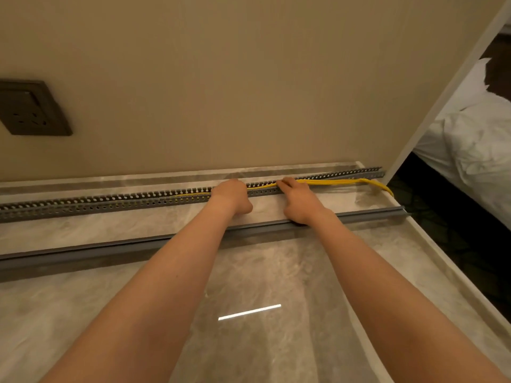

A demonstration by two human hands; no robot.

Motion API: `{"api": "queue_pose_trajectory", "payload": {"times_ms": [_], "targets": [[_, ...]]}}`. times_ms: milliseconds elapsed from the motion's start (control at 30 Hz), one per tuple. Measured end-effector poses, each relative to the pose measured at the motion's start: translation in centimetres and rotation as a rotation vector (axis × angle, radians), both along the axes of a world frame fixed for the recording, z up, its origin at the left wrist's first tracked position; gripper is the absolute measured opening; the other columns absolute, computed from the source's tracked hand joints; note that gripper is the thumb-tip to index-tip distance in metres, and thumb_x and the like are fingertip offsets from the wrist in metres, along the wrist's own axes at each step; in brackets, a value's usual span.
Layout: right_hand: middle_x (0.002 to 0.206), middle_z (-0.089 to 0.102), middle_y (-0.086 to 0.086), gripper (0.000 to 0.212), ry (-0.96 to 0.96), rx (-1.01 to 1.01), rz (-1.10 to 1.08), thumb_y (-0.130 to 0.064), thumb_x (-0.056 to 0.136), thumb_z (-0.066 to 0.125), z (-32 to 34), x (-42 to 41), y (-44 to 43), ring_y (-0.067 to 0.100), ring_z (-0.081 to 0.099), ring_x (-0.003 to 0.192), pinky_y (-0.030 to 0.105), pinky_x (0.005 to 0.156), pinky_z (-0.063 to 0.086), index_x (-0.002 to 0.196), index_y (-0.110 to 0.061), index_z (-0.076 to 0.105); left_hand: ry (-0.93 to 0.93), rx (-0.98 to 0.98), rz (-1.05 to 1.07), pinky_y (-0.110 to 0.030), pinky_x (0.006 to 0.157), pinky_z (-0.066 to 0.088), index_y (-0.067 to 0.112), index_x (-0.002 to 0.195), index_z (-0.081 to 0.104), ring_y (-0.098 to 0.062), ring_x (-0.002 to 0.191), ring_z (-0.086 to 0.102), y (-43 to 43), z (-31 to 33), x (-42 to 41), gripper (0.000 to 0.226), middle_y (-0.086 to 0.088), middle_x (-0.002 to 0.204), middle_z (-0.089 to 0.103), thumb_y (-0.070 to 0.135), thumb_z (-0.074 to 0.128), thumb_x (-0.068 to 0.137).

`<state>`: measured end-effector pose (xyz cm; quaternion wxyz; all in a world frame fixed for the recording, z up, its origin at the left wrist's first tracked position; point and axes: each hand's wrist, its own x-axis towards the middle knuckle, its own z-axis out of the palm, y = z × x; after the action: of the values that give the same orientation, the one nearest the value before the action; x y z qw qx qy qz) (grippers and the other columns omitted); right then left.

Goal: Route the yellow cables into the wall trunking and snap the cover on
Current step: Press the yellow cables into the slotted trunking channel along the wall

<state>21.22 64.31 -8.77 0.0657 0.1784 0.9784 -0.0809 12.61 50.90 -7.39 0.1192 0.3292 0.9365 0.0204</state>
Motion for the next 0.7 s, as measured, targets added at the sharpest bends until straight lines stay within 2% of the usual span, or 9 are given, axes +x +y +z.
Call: {"api": "queue_pose_trajectory", "payload": {"times_ms": [67,200,267,333,400,500,567,633,700], "targets": [[0.157,0.014,0.009,0.066,-0.015,0.022,0.024,-0.005,0.089,0.046,0.1,-0.3,0.6,0.032,0.023,0.142,0.039,0.117,0.026,0.15,-0.01,0.02,-0.012,0.0,0.052,-0.037,0.086,0.048,0.007,0.114,0.06,-0.03,0.11,0.058,0.4,0.3,0.4,0.031,-0.011,0.12,0.059,0.02,0.051,0.087],[0.149,0.028,0.013,0.063,0.017,-0.01,0.071,-0.006,0.087,0.05,-0.1,-0.3,1.1,0.034,0.041,0.13,0.038,0.106,0.039,0.146,-0.006,0.028,0.025,-0.05,0.126,-0.034,0.081,0.045,0.006,0.116,0.058,-0.028,0.109,0.059,1.7,0.6,1.5,0.032,-0.009,0.118,0.061,0.02,0.05,0.089],[0.147,0.033,0.013,0.062,0.028,-0.02,0.094,-0.006,0.086,0.05,0.0,0.0,1.5,0.034,0.04,0.131,0.038,0.109,0.036,0.144,-0.006,0.031,0.033,-0.096,0.156,-0.033,0.082,0.044,0.008,0.118,0.058,-0.027,0.111,0.058,2.4,0.7,1.8,0.032,-0.008,0.12,0.061,0.022,0.049,0.09],[0.143,0.039,0.014,0.056,0.008,0.017,0.105,-0.01,0.085,0.051,0.3,-0.2,1.8,0.034,0.041,0.13,0.04,0.113,0.03,0.14,-0.005,0.039,0.054,-0.157,0.175,-0.033,0.09,0.044,0.011,0.123,0.056,-0.025,0.115,0.057,2.9,0.8,2.0,0.034,-0.007,0.126,0.058,0.022,0.047,0.092],[0.135,0.048,0.014,0.048,-0.02,0.146,0.135,-0.018,0.084,0.052,0.7,-0.8,1.9,0.033,0.045,0.125,0.04,0.11,0.031,0.131,-0.006,0.049,0.107,-0.192,0.172,-0.034,0.094,0.044,0.012,0.126,0.054,-0.025,0.119,0.055,3.7,0.9,2.6,0.036,-0.007,0.129,0.056,0.021,0.046,0.093],[0.13,0.052,0.013,0.043,-0.048,0.26,0.175,-0.029,0.086,0.052,0.6,-1.7,1.4,0.032,0.044,0.125,0.04,0.106,0.033,0.123,-0.008,0.057,0.117,-0.074,0.082,-0.038,0.094,0.046,0.008,0.125,0.055,-0.029,0.12,0.055,5.6,0.9,3.4,0.035,-0.011,0.13,0.055,0.018,0.046,0.092],[0.128,0.054,0.013,0.039,-0.038,0.155,0.167,-0.029,0.088,0.051,0.6,-1.8,2.0,0.032,0.05,0.12,0.04,0.102,0.037,0.121,-0.011,0.059,0.067,0.011,0.011,-0.04,0.094,0.047,0.005,0.121,0.058,-0.032,0.116,0.057,6.7,0.6,3.8,0.033,-0.015,0.127,0.057,0.014,0.045,0.092],[0.127,0.057,0.014,0.036,-0.008,-0.106,0.126,-0.016,0.087,0.048,0.7,-1.4,3.6,0.032,0.055,0.114,0.039,0.097,0.043,0.121,-0.012,0.06,0.039,0.023,0.003,-0.039,0.093,0.047,0.004,0.122,0.058,-0.032,0.115,0.057,7.4,0.3,3.9,0.033,-0.016,0.127,0.058,0.011,0.044,0.092],[0.136,0.055,0.012,0.053,0.043,-0.378,0.094,0.002,0.083,0.044,0.7,-0.6,5.2,0.029,0.05,0.126,0.034,0.104,0.041,0.133,-0.011,0.053,0.037,0.009,0.022,-0.037,0.095,0.046,0.004,0.127,0.055,-0.032,0.116,0.056,7.6,0.0,3.7,0.036,-0.016,0.128,0.057,0.01,0.042,0.094]]}}
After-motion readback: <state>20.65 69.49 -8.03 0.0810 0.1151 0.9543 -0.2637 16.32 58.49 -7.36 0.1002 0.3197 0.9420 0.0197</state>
